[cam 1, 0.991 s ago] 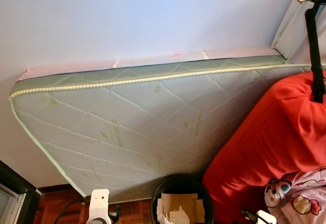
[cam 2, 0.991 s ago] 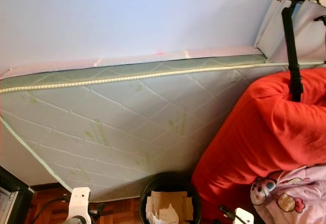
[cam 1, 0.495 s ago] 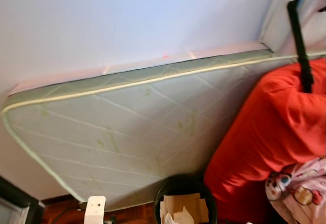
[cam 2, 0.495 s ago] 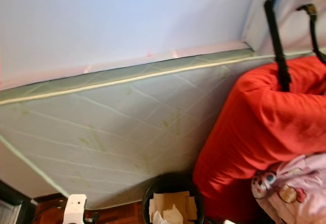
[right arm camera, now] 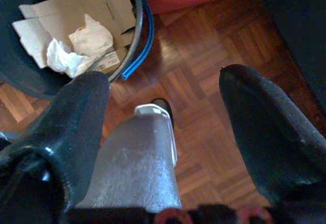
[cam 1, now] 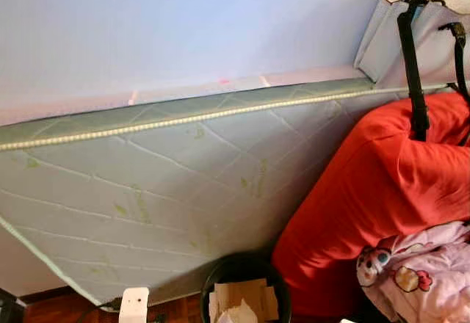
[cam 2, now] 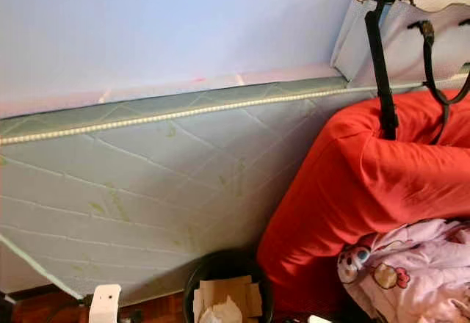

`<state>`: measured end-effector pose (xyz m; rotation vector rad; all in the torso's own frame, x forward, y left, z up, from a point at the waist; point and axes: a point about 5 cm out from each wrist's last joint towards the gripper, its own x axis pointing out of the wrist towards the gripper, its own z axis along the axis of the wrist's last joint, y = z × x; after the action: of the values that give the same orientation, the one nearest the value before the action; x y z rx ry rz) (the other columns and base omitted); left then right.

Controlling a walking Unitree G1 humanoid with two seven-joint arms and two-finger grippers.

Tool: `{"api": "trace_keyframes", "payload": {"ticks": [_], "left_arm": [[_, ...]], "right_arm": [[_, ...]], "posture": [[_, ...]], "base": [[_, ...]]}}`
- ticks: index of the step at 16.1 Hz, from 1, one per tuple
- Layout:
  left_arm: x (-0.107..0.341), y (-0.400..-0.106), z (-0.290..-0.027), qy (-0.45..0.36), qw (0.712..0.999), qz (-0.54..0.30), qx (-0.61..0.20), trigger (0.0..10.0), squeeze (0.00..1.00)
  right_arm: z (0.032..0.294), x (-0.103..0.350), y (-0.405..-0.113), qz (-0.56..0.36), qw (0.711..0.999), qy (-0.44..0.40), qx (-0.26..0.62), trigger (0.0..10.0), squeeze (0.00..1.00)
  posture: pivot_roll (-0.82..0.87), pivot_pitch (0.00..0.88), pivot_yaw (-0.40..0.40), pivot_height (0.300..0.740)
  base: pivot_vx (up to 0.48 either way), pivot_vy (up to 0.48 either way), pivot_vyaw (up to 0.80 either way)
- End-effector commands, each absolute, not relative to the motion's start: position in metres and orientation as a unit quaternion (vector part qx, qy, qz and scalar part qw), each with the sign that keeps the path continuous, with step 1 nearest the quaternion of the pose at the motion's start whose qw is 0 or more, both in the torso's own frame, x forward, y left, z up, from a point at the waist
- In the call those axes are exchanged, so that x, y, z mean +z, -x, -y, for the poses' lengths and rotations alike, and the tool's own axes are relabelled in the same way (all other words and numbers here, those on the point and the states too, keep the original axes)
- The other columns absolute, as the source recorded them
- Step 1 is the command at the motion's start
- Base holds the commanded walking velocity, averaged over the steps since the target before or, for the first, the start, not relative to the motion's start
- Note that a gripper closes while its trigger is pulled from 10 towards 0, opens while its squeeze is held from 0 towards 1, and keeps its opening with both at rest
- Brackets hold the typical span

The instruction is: Clean up the room

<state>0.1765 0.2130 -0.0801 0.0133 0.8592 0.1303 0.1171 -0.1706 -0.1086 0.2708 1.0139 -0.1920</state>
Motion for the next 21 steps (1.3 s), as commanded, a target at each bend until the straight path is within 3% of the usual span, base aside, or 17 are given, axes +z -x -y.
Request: {"api": "trace_keyframes", "payload": {"ticks": [1,5,17,21], "left_arm": [[-0.086,-0.164,-0.212,-0.001,0.896,-0.438,0.071,10.0,0.0],[-0.086,-0.164,-0.213,-0.001,0.895,-0.439,0.076,10.0,0.0],[-0.083,-0.168,-0.22,-0.019,0.897,-0.437,0.071,10.0,0.0],[-0.083,-0.168,-0.221,-0.017,0.897,-0.436,0.076,10.0,0.0]], "right_arm": [[0.179,-0.111,-0.104,-0.485,0.859,-0.13,-0.098,10.0,0.0],[0.189,-0.108,-0.11,-0.477,0.863,-0.133,-0.099,10.0,0.0],[0.185,-0.106,-0.118,-0.475,0.866,-0.129,-0.086,10.0,0.0],[0.186,-0.105,-0.12,-0.47,0.871,-0.121,-0.073,10.0,0.0]], "posture": [[0.08,0.0,-0.045,0.74],[0.11,0.0,-0.063,0.74],[0.08,0.0,-0.033,0.74],[0.08,0.0,-0.043,0.74]], "base": [[0.0,0.0,-0.54],[0.0,0.0,-0.54],[0.0,-0.066,-0.54],[0.0,0.0,0.0]]}}
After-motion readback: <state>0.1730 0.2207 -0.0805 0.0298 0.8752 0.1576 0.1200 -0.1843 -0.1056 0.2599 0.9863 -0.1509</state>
